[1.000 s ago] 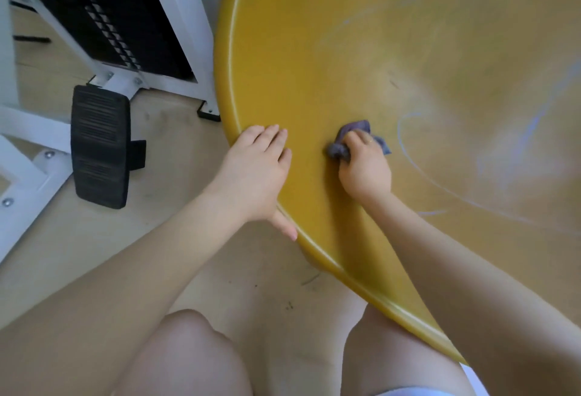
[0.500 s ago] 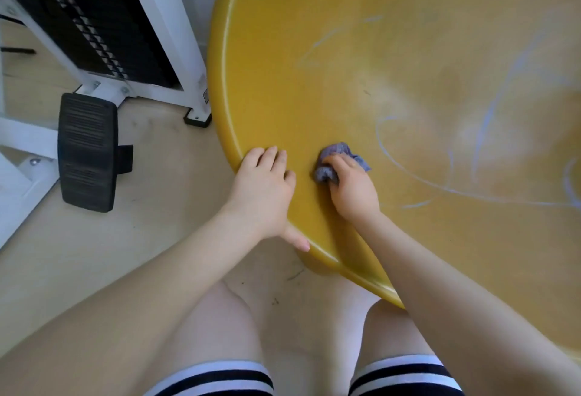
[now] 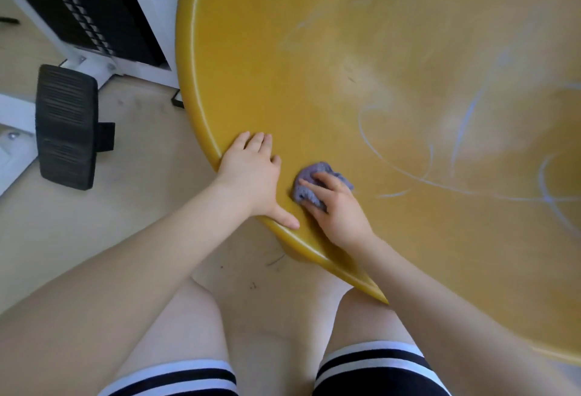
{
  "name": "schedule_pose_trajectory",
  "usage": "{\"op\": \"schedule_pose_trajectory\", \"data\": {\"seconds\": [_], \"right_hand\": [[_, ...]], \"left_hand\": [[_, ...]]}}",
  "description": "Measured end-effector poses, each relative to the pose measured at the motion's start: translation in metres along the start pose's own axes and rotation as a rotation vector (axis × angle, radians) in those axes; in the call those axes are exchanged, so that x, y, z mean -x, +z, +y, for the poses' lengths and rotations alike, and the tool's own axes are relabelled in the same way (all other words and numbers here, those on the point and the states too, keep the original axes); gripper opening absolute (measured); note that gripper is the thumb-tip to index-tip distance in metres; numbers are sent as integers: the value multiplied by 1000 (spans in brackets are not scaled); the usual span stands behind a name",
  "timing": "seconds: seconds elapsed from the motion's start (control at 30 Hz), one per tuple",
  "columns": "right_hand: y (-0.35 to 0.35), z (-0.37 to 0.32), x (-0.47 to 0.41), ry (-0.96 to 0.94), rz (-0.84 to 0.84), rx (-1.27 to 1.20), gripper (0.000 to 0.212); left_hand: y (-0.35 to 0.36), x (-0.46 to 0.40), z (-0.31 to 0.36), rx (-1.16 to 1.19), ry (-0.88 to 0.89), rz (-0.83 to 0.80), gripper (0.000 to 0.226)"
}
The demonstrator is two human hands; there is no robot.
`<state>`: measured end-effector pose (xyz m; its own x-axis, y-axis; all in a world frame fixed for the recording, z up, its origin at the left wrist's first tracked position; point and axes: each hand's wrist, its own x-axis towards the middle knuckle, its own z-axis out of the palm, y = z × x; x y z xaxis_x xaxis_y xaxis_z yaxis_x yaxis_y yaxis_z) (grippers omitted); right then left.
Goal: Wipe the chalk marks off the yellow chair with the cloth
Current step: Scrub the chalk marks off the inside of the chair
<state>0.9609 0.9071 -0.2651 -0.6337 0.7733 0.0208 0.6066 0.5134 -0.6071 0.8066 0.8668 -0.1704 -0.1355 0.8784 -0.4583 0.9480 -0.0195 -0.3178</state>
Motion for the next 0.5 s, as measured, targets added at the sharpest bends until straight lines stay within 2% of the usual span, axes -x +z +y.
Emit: {"op": "schedule_pose_trajectory", "data": {"seconds": [0.23,0.5], "right_hand": [[-5,29,-72,178,119,103,36],[-3,3,4,-28,75,109,35]], "left_hand": [[2,-2,3,-51,-12,-72,126],[-1,-7,9,5,-10,-82,126]]}}
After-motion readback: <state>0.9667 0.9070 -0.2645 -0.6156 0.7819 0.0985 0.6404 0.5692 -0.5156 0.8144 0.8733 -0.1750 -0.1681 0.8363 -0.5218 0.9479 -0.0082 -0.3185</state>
